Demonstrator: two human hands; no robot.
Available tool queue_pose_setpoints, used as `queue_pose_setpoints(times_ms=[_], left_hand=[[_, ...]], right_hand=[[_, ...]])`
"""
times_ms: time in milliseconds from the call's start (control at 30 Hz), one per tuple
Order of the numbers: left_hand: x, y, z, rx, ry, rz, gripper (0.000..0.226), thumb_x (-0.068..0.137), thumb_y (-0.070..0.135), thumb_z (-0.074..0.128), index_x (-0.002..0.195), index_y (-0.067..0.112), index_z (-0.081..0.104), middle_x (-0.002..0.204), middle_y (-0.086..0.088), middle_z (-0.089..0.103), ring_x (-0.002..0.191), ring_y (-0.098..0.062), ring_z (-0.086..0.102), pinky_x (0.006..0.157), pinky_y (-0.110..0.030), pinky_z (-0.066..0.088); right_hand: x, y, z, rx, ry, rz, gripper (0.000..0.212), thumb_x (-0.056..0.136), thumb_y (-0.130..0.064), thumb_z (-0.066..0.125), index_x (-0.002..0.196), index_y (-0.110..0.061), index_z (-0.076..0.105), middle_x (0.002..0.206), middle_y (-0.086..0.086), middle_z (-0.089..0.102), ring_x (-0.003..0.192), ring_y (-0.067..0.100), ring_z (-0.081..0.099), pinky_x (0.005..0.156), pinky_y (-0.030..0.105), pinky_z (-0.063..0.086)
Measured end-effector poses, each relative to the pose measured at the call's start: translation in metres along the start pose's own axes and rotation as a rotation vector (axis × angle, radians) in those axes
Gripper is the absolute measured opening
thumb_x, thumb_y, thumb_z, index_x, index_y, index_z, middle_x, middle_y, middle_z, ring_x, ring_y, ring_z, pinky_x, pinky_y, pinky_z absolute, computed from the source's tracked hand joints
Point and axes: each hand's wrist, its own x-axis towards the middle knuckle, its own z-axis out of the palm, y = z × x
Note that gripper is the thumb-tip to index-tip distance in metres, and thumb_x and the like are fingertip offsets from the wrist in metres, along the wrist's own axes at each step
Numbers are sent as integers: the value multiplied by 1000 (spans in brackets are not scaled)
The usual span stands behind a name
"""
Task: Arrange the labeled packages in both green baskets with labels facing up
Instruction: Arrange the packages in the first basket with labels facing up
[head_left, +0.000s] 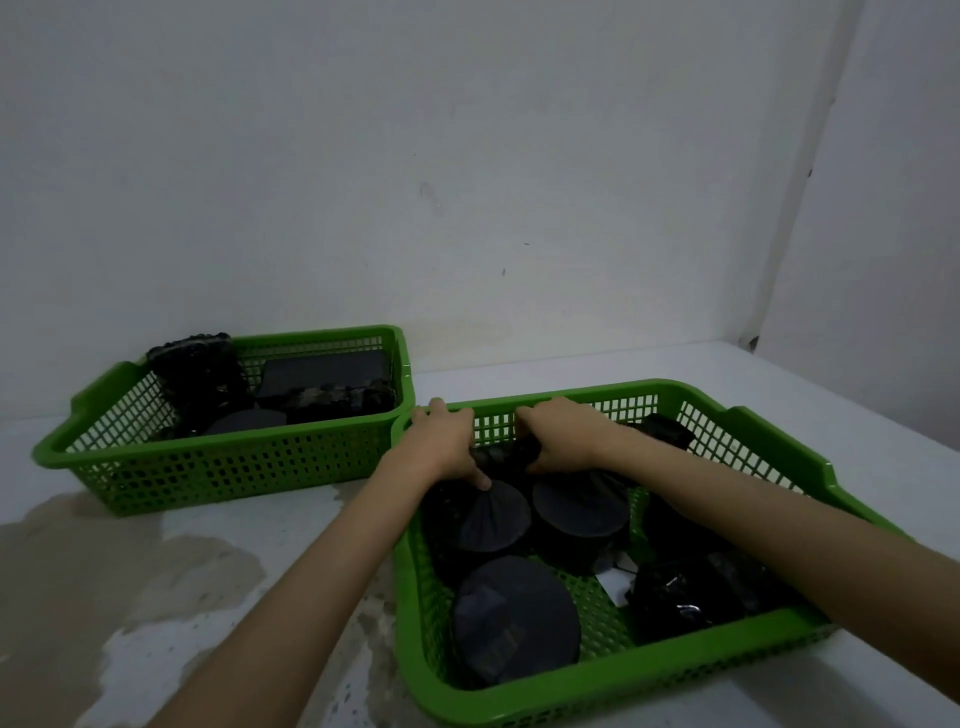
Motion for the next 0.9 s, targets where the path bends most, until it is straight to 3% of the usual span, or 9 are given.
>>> queue_pose_setpoints(times_ms=[133, 200, 333, 400, 500, 667, 767, 833, 900], left_hand=[[3, -1, 3, -111, 0, 79, 22, 80, 32, 68, 82, 14, 54, 99, -8, 55, 89, -22, 54, 75, -29, 43], [4, -2, 2, -132, 11, 92, 20, 86, 26, 61, 94, 8, 64, 99, -11, 61, 91, -23, 57, 73, -27, 41], [6, -5, 2, -130, 36, 63, 31, 85, 9, 58, 115, 5, 53, 122, -15, 59, 111, -28, 56, 87, -32, 46], [5, -5, 5, -55, 7, 50, 37, 85, 15, 60, 118, 3, 48, 123, -16, 56, 112, -29, 55, 88, -35, 46], [4, -3, 7, 51, -16, 29, 39, 91, 24, 54, 120, -2, 49, 126, -18, 55, 114, -31, 56, 88, -36, 46], [8, -3, 7, 86, -86, 47, 41, 95, 30, 46, 117, -3, 54, 126, -19, 57, 114, -31, 56, 91, -37, 45], [11, -3, 6, 66, -92, 64, 36, 93, 24, 50, 119, -2, 52, 126, -18, 58, 115, -31, 55, 92, -37, 45], [12, -2, 7, 33, -98, 66, 37, 93, 22, 51, 122, -2, 50, 127, -18, 58, 116, -31, 55, 92, -37, 45], [11, 0, 9, -20, -80, 35, 48, 93, 28, 51, 130, -2, 41, 133, -19, 54, 121, -31, 52, 94, -37, 43]], right_hand=[[-3, -14, 10, -166, 133, 23, 51, 83, -29, 61, 124, -5, 42, 127, 17, 52, 123, 35, 44, 87, 43, 46], [-2, -13, 8, -94, 107, 1, 45, 83, -31, 62, 116, -3, 47, 119, 17, 56, 115, 34, 49, 85, 41, 45], [-2, 6, -8, 462, -95, -8, 29, 80, -40, 66, 77, -12, 58, 70, 4, 54, 65, 16, 49, 58, 26, 37], [-4, 10, -9, 489, -182, -54, 20, 81, -29, 67, 70, -17, 58, 65, -2, 52, 60, 10, 47, 55, 19, 35], [1, 0, 2, 312, -215, -69, 31, 83, -22, 65, 61, -23, 44, 67, -5, 49, 72, 15, 47, 54, 15, 32], [2, -1, 4, 359, -175, -55, 24, 82, -27, 67, 73, -11, 51, 76, 6, 52, 72, 18, 46, 53, 17, 29], [-4, 4, 1, 476, -207, -23, 44, 80, -32, 69, 104, 2, 56, 90, 10, 50, 81, 18, 46, 61, 27, 33], [-4, 5, 1, 436, -268, -11, 51, 80, -32, 68, 119, -2, 51, 103, 9, 53, 89, 17, 47, 69, 26, 36], [-3, 3, 0, 414, -295, -9, 48, 80, -29, 69, 117, -7, 48, 112, 8, 56, 90, 18, 48, 63, 25, 38]])
